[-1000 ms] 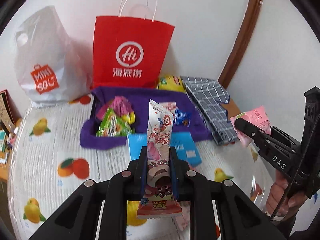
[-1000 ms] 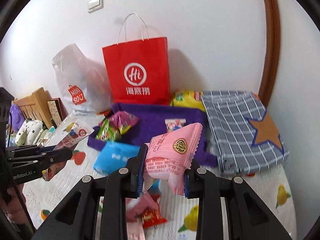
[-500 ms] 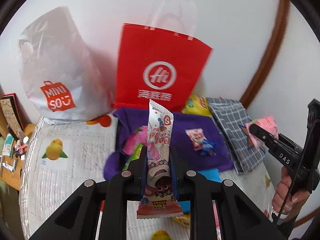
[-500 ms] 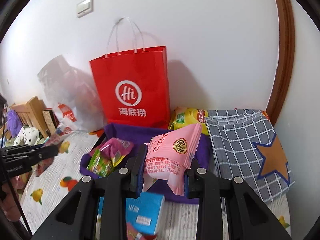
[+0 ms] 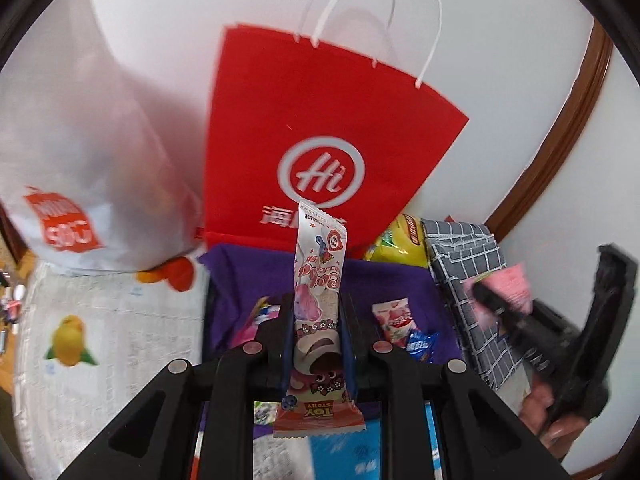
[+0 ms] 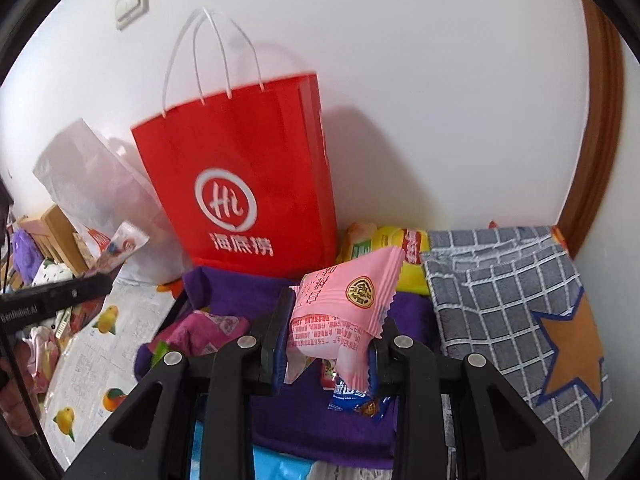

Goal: Organize snacks
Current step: 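Lower the pink cake packet onto the towel and open the right tool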

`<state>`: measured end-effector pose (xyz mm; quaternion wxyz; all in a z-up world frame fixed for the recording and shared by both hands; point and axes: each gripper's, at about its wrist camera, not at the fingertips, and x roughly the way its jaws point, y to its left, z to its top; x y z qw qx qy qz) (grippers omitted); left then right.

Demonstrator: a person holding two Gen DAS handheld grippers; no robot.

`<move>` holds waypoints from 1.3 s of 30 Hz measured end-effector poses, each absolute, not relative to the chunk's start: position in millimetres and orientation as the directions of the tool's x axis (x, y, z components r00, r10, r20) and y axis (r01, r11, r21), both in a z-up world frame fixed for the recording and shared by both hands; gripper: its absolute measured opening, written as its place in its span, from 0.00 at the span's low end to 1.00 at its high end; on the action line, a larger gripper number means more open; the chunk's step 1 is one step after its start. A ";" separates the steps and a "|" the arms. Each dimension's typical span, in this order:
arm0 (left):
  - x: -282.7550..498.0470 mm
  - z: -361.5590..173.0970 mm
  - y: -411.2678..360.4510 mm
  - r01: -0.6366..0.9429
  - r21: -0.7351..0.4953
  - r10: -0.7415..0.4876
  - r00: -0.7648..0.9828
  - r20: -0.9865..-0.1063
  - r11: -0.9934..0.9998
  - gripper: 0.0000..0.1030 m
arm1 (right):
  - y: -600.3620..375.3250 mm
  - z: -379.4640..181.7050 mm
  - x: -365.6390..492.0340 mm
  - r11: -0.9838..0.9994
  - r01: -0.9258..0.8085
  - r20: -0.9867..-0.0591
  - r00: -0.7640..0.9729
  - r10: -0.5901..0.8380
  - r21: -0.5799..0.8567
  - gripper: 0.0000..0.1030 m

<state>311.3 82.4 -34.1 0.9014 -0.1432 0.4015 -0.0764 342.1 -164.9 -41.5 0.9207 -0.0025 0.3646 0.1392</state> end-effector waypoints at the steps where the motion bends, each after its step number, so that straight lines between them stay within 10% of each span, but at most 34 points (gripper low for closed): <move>1: 316.4 -39.4 78.9 0.031 -0.319 -0.260 0.659 -0.706 0.947 0.18 | -165.1 -49.8 346.6 0.962 -0.255 -0.686 0.684 0.249 0.094 0.29; 39: 342.2 -91.0 73.4 0.033 -0.296 -0.265 0.551 -0.792 0.955 0.18 | -136.5 -138.5 379.5 0.939 -0.344 -0.875 0.463 0.143 -0.029 0.32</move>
